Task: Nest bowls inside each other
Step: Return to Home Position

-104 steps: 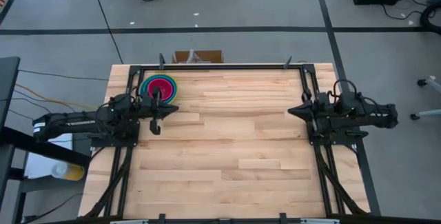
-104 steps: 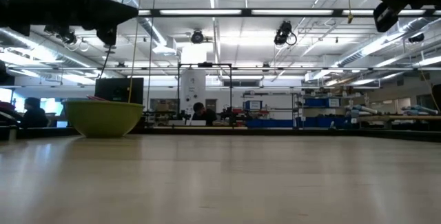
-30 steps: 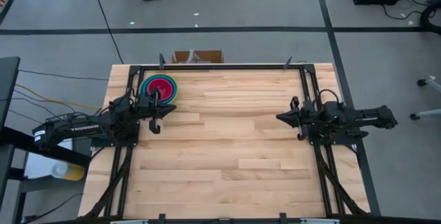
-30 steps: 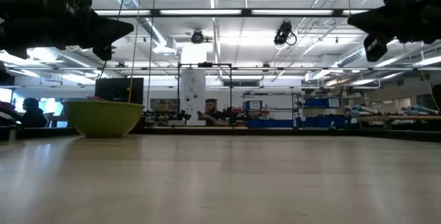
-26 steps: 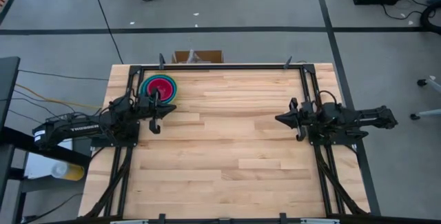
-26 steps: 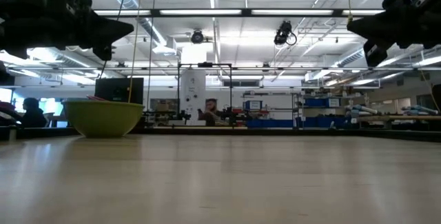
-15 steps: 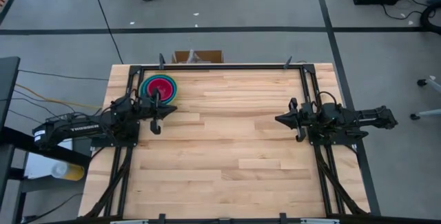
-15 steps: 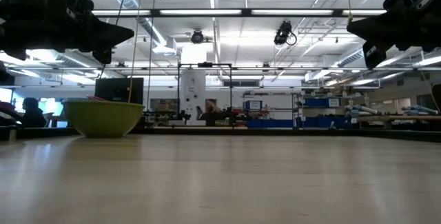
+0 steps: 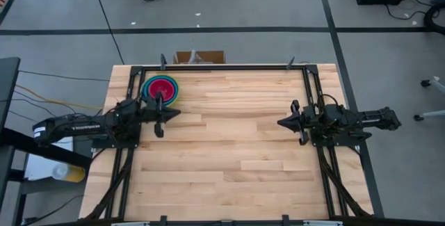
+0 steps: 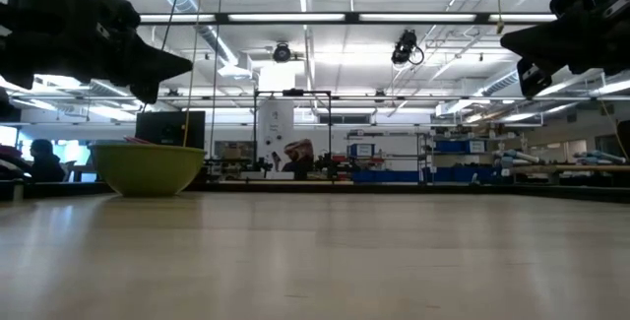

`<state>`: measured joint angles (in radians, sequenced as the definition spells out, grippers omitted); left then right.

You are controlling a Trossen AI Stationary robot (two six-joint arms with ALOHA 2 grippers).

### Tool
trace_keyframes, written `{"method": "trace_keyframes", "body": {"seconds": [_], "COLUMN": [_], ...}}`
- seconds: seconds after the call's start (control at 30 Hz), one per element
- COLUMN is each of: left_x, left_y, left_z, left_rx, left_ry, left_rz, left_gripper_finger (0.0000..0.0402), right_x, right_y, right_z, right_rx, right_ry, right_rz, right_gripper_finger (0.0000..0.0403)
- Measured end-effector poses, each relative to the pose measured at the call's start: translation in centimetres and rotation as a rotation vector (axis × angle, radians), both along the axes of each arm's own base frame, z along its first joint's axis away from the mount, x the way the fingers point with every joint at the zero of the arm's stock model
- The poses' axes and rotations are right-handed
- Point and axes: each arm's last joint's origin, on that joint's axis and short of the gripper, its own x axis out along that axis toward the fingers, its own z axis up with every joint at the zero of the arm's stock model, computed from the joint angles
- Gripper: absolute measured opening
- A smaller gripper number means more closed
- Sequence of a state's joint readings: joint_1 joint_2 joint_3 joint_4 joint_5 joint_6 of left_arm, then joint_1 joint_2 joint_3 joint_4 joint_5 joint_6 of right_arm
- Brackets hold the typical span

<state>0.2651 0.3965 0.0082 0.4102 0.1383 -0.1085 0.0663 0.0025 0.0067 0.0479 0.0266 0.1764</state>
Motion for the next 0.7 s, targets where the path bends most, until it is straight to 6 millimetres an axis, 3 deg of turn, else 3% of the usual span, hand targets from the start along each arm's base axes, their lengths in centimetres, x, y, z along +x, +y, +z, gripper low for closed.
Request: {"method": "trace_keyframes", "body": {"seconds": [0.53,0.7], "left_x": [0.18,0.18], "left_y": [-0.72,-0.71], "left_z": [0.44,0.43], "left_rx": [0.028,-0.049], "left_ry": [-0.044,-0.051], "left_rz": [-0.052,-0.056], "left_gripper_finger": [0.0008,0.0008], "right_x": [0.0,0.0], "right_y": [-0.03,-0.03], "right_z": [0.03,0.03], "right_rx": [0.011,0.013], "right_ry": [-0.003,-0.003], "right_rz": [0.013,0.014], "right_gripper_finger": [0.001,0.0019]}}
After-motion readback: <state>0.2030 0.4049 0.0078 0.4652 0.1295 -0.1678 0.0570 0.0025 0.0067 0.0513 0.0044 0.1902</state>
